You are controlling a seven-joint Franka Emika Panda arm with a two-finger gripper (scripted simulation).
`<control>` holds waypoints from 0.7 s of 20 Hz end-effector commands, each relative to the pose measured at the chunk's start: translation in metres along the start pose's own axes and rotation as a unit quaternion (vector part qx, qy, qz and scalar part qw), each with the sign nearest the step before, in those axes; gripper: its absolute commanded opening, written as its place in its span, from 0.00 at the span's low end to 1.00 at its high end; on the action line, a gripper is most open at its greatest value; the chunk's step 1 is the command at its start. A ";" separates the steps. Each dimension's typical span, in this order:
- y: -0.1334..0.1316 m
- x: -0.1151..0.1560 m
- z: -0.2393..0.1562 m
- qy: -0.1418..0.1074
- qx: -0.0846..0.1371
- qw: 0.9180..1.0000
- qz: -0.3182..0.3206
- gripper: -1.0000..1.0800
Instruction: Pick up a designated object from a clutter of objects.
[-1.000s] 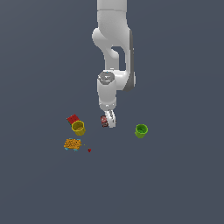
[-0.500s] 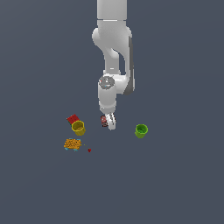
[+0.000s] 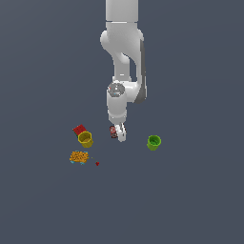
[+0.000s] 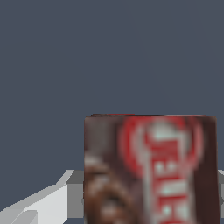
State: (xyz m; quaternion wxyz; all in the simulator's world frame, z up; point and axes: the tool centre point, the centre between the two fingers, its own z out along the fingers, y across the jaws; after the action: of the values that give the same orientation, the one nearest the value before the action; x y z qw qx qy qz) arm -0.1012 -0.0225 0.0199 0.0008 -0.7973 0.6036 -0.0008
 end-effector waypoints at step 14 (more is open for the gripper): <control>-0.010 -0.029 -0.041 0.000 0.000 1.000 0.000 0.00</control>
State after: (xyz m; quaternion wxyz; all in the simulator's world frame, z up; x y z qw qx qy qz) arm -0.0998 0.0019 0.0526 0.0007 -0.7970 0.6039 -0.0003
